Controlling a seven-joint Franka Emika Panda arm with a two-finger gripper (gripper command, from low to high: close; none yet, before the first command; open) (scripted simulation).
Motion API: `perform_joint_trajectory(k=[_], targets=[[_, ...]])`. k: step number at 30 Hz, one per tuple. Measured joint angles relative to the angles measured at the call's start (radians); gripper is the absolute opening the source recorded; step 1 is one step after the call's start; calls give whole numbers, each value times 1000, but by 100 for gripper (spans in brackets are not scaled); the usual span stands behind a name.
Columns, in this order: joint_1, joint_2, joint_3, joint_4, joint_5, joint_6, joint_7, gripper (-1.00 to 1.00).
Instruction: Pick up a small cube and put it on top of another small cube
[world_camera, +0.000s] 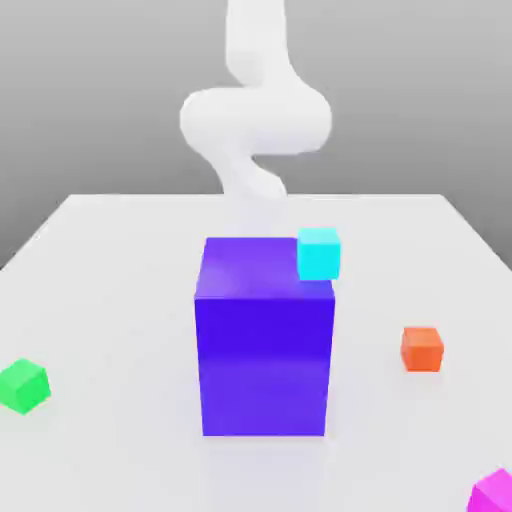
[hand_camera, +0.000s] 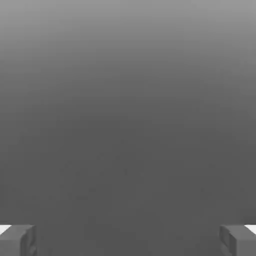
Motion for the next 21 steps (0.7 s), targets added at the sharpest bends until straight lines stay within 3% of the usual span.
perform_joint_trajectory(k=[12,21], targets=[[266,369,-129,51,153,60,-542,0],[377,642,-126,89,256,103,-936,0]])
